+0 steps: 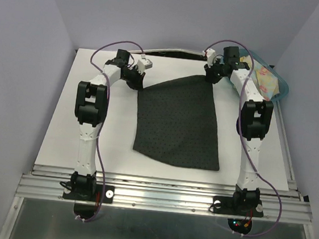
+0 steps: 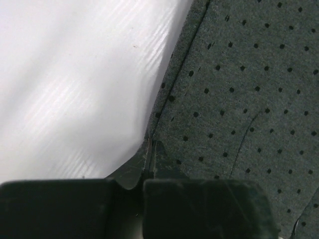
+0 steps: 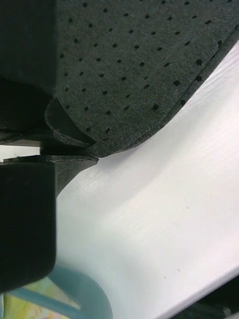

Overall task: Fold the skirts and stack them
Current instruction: Fold the skirt

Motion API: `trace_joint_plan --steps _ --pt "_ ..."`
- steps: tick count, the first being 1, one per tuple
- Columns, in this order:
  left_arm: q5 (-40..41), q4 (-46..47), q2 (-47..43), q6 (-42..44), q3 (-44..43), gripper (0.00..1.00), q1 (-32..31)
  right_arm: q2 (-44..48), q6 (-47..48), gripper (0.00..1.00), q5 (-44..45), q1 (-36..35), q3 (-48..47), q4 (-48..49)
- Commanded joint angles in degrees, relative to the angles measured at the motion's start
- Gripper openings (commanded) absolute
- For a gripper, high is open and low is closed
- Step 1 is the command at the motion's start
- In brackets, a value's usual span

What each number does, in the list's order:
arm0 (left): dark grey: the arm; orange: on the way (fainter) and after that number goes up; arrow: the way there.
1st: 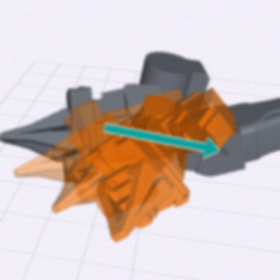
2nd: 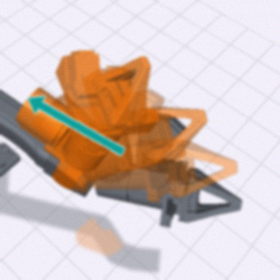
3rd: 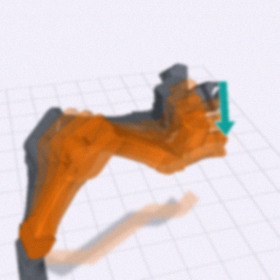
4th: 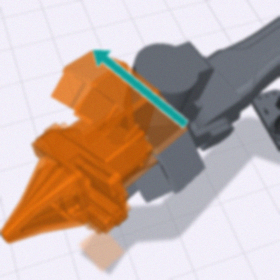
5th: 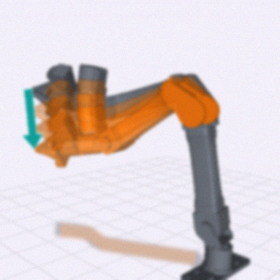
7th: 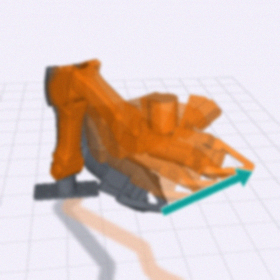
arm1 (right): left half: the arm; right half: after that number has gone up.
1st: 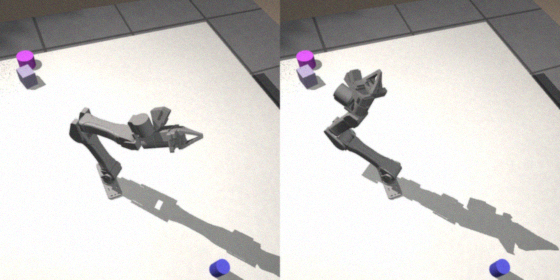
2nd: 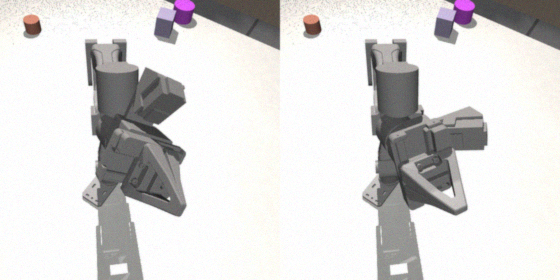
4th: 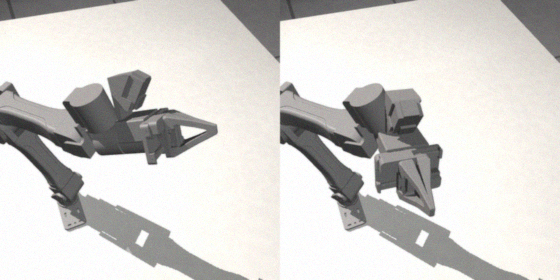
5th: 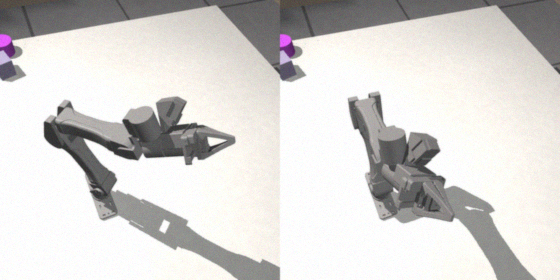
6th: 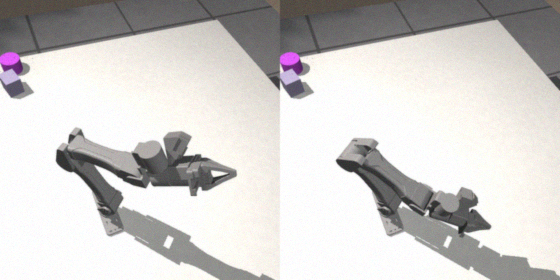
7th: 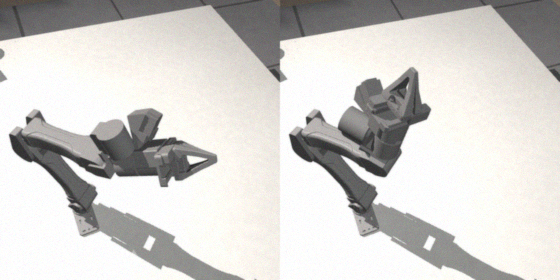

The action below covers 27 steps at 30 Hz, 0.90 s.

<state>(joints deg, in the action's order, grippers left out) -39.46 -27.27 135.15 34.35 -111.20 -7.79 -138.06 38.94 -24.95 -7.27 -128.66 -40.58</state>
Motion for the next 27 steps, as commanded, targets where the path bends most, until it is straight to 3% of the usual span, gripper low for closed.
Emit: trace_joint_plan --steps 1,7,15,19,27 --pt "5.17 3.79 -9.81 0.54 0.10 0.00 0.76 3.67 -0.01 0.01 4.12 0.15 -4.14 6.38" --pt "8.79 8.45 -20.44 3.17 7.12 0.00 0.85 11.04 3.15 0.01 4.74 0.15 -0.20 8.06" --pt "8.96 9.78 -37.23 10.20 25.57 0.00 -0.12 25.72 7.46 0.01 -0.18 -0.38 16.59 5.52" --pt "9.14 9.16 -42.95 13.72 33.93 0.00 -0.56 32.75 8.61 0.01 -1.68 -1.61 25.80 3.31" --pt "11.16 11.27 -53.57 18.29 50.70 0.00 -2.23 47.33 8.27 0.01 2.09 -8.90 52.85 6.29"
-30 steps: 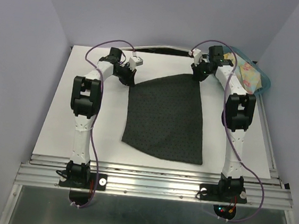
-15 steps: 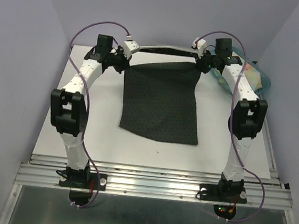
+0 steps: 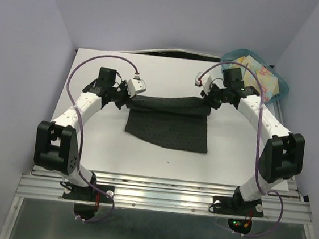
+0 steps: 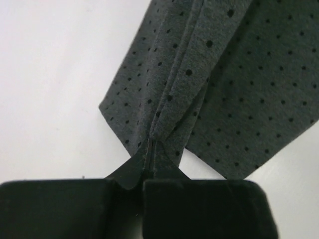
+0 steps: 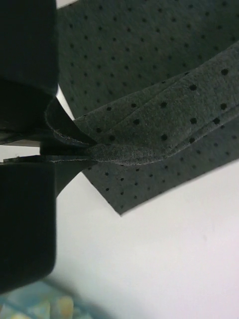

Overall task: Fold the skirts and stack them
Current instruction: Fold the skirt

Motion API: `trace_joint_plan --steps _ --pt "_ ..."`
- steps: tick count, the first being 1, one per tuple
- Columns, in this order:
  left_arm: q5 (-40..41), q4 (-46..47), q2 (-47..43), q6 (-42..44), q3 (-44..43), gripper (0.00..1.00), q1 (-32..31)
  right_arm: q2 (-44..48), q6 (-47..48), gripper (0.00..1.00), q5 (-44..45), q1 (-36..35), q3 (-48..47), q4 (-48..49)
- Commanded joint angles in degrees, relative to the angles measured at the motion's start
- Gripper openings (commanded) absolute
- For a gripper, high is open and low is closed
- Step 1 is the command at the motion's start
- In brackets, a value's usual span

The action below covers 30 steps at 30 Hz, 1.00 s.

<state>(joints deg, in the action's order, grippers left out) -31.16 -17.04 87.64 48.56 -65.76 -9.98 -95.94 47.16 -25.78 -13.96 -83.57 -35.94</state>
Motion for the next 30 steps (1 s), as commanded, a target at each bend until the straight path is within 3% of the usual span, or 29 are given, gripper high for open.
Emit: trace_joint_plan --steps 1,6,10,14,19,24,27,28,30 --pt "3.29 1.04 -6.86 4.70 6.51 0.00 -0.13 6.37 -0.39 0.01 3.02 -3.09 9.72 2.19" --pt "5.31 1.74 -10.73 7.17 14.94 0.00 -1.80 10.16 -2.33 0.01 6.09 -5.12 18.52 4.82" --pt "7.25 5.33 -9.85 3.84 19.34 0.00 -4.61 8.67 -3.47 0.01 9.43 -5.12 21.78 8.61" --pt "7.16 7.02 -8.71 -1.18 17.16 0.00 -5.14 5.07 -6.89 0.01 10.66 -5.12 16.36 8.62" --pt "7.51 4.74 -12.31 -0.14 14.96 0.00 -5.14 6.29 -6.56 0.01 8.56 -5.12 10.80 3.87" --pt "6.20 -0.09 -16.96 2.68 15.04 0.00 -5.23 11.29 -5.15 0.01 5.40 -5.64 12.98 -1.23" --pt "5.85 -2.73 -18.73 5.14 17.93 0.00 -6.37 15.16 -3.74 0.01 4.86 -7.39 19.21 -1.24" --pt "5.84 -3.00 -19.25 5.58 18.64 0.07 -7.15 16.74 -3.48 0.05 5.21 -8.97 23.50 0.16" --pt "5.67 -4.14 -19.52 7.86 20.74 0.19 -7.95 17.71 -2.86 0.26 6.18 -10.73 27.21 0.87"
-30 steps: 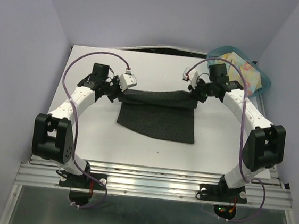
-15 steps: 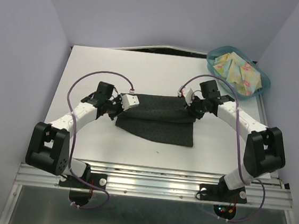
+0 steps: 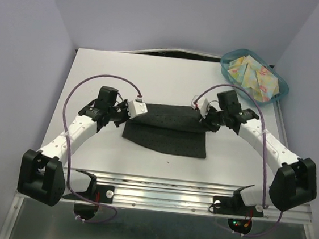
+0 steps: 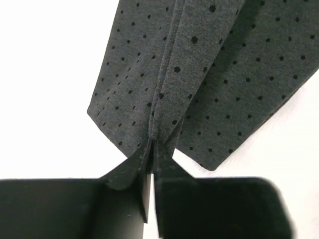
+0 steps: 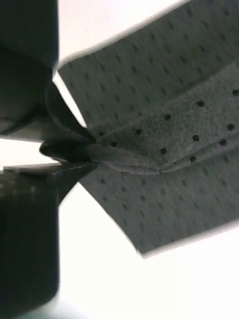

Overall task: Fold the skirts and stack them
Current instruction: Fold the skirt

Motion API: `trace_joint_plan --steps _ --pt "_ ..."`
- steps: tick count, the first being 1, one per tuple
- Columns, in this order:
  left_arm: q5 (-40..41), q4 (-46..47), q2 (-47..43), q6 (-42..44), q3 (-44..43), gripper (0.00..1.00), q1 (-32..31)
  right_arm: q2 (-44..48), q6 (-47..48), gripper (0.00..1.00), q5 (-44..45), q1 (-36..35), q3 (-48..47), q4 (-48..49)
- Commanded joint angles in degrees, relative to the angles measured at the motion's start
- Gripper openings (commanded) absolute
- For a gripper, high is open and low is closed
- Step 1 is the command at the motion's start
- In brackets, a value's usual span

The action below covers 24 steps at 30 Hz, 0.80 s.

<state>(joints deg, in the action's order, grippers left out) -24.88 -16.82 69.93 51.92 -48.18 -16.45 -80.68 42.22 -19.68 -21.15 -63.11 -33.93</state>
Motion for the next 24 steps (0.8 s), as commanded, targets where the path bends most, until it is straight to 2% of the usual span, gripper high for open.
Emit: trace_joint_plan --steps 1,2,3,5,6,9,12,14,17,20,23,24 --pt "-0.60 -5.75 -1.99 5.20 3.88 0.28 -1.83 2.98 2.25 0.60 0.26 -4.33 8.25 -1.05" --pt "-0.52 -6.29 -3.04 5.56 4.50 0.43 -2.36 4.47 2.43 0.69 0.35 -4.86 10.10 -1.40" --pt "-0.52 -7.34 -3.92 5.99 5.29 0.55 -2.36 5.44 2.08 0.83 0.52 -4.87 10.55 -1.83" --pt "-1.65 -9.27 -5.85 6.44 5.29 0.65 -2.45 7.81 0.86 0.91 0.87 -4.87 10.29 -2.54" --pt "-3.05 -11.37 -7.95 6.18 4.60 0.80 -2.62 10.26 0.33 0.94 1.05 -4.87 9.77 -3.24" --pt "-4.56 -12.97 -11.03 4.34 3.19 0.81 -2.62 13.44 -4.83 1.00 0.53 -4.87 6.44 -4.73" --pt "-4.47 -12.01 -10.00 -0.32 0.99 0.78 -2.71 12.31 -10.21 0.99 -2.37 -4.87 4.06 -7.28" --pt "-3.34 -9.74 -7.98 -2.51 -0.42 0.75 -2.71 10.03 -12.93 0.95 -6.06 -4.87 4.05 -7.64" --pt "-2.10 -7.97 -1.83 -5.77 -2.96 0.62 -2.80 8.62 -13.30 0.84 -8.44 -4.87 7.73 -4.66" --pt "-0.87 -6.13 5.45 -9.19 -5.51 0.56 -2.89 5.64 -12.25 0.78 -7.48 -5.39 10.10 -3.08" --pt "0.71 -4.89 9.07 -11.22 -6.13 0.52 -2.98 3.17 -12.33 0.74 -6.08 -5.92 11.78 -0.62" --pt "1.76 -3.93 10.91 -12.27 -5.78 0.49 -2.98 1.43 -12.25 0.70 -4.50 -7.23 12.74 1.31"
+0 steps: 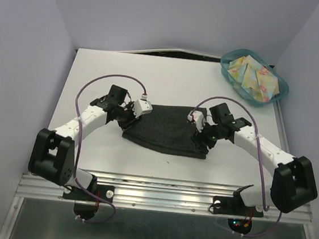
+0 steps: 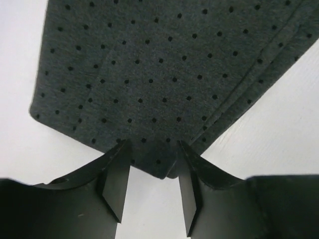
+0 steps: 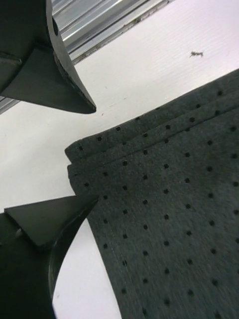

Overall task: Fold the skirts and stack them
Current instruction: Fold the skirt

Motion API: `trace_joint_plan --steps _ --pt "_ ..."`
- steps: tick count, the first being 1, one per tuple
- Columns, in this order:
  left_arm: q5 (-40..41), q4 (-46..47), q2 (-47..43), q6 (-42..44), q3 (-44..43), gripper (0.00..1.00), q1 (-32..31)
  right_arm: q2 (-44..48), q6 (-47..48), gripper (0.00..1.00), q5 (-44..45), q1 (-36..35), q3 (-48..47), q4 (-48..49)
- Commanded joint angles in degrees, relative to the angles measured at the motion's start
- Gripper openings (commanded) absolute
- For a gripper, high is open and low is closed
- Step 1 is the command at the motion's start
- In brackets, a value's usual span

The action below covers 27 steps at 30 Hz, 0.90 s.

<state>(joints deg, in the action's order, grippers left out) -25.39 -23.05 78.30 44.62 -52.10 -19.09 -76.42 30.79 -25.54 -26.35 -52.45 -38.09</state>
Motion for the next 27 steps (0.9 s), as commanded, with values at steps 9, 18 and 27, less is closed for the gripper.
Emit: trace_joint_plan --steps 9,18,27 --pt "5.97 2.75 7.92 -3.76 3.84 0.21 -0.42 -13.74 2.86 0.50 14.45 -3.36 1.47 13.28" --pt "3.50 -0.24 1.52 -2.34 11.49 0.12 -10.42 -30.62 5.77 0.41 25.27 -0.46 -15.39 20.07" --pt "-4.76 -2.97 -7.46 -7.26 1.40 0.56 -20.02 -34.50 4.46 0.51 31.52 1.39 -34.55 19.81"
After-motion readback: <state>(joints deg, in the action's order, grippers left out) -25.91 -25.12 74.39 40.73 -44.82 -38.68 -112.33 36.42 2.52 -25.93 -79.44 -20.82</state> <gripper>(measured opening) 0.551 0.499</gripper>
